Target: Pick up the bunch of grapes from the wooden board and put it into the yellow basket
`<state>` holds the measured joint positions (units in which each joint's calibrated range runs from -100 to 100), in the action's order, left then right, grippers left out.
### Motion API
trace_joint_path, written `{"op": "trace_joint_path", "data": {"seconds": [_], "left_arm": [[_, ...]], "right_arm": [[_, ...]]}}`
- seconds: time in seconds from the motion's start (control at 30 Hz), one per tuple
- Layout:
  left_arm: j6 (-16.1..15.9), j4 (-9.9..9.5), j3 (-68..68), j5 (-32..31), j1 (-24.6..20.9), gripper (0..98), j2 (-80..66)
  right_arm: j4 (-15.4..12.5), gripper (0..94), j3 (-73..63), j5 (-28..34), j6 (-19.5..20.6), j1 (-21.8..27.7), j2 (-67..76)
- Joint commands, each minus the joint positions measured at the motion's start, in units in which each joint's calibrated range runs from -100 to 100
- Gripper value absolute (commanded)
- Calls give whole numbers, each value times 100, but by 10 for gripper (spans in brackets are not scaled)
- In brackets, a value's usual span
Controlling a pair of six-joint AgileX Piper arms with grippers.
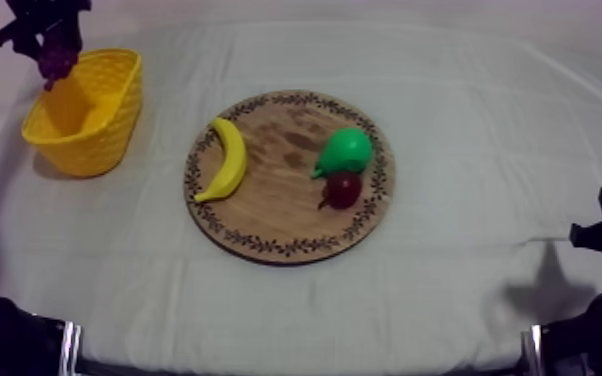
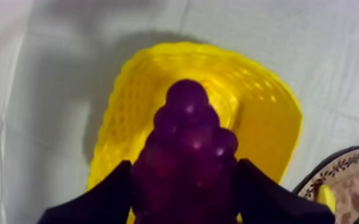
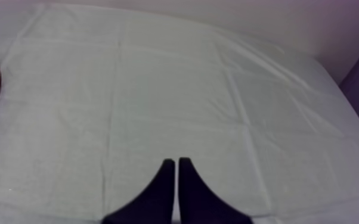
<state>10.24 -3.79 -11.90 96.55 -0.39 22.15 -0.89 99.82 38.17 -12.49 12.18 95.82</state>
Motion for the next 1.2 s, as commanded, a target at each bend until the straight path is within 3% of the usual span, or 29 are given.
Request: {"op": "trace_joint_path", "data": {"seconds": [0.0,0.27,0.57,0.7,0.93,1.17], "left_arm": [[12,7,128,-85,-11,490,91],[24,118,706,-607,-44,504,565],[-20,241,1056,-1186,-51,870,700],[-18,227,1154,-1364,-75,937,444],[-33,151,1834,-1865,6,941,-720],[10,171,3113,-2469,147,810,-2284]], "right_arm": [[-1,3,-5,-3,1,0,2],[-1,3,-5,-3,1,0,2],[-1,3,-5,-3,1,0,2],[-1,3,-5,-3,1,0,2],[-1,3,-5,-3,1,0,2],[-1,3,-5,-3,1,0,2]]}}
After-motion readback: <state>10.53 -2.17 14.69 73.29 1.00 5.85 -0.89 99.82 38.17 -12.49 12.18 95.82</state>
